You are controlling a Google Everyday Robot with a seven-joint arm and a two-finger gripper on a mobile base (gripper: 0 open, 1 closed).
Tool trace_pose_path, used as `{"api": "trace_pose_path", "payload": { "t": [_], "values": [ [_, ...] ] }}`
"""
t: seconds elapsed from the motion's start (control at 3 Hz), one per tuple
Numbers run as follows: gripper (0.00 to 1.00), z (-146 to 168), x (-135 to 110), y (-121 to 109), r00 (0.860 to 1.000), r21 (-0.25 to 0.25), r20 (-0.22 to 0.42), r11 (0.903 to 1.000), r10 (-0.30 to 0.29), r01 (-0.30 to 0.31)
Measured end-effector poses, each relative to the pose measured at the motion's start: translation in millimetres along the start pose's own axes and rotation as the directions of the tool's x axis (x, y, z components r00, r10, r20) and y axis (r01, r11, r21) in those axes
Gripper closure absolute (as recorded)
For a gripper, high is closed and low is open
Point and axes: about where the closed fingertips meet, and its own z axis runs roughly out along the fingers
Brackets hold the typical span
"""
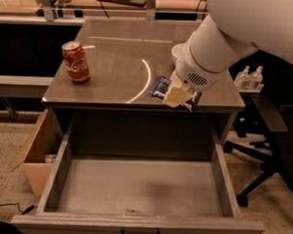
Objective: Pick rxbar blueberry from top drawer and place on counter
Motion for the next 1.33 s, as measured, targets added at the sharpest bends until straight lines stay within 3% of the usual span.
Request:
{"api": "trace_pose_path", "payload": {
  "t": [0.33, 0.67, 1.33],
  "values": [
    [1.0, 3.8, -5.7, -4.1, 1.0, -0.002, -0.001, 0.9999, -0.016, 0.016],
    [1.0, 24.7, -32.6, -34.7, 0.996, 0.013, 0.0, 0.9956, -0.092, 0.092],
    [1.0, 105.0, -107.9, -128.3, 0.963, 0.026, 0.012, 0.9625, -0.271, 0.27]
  ]
}}
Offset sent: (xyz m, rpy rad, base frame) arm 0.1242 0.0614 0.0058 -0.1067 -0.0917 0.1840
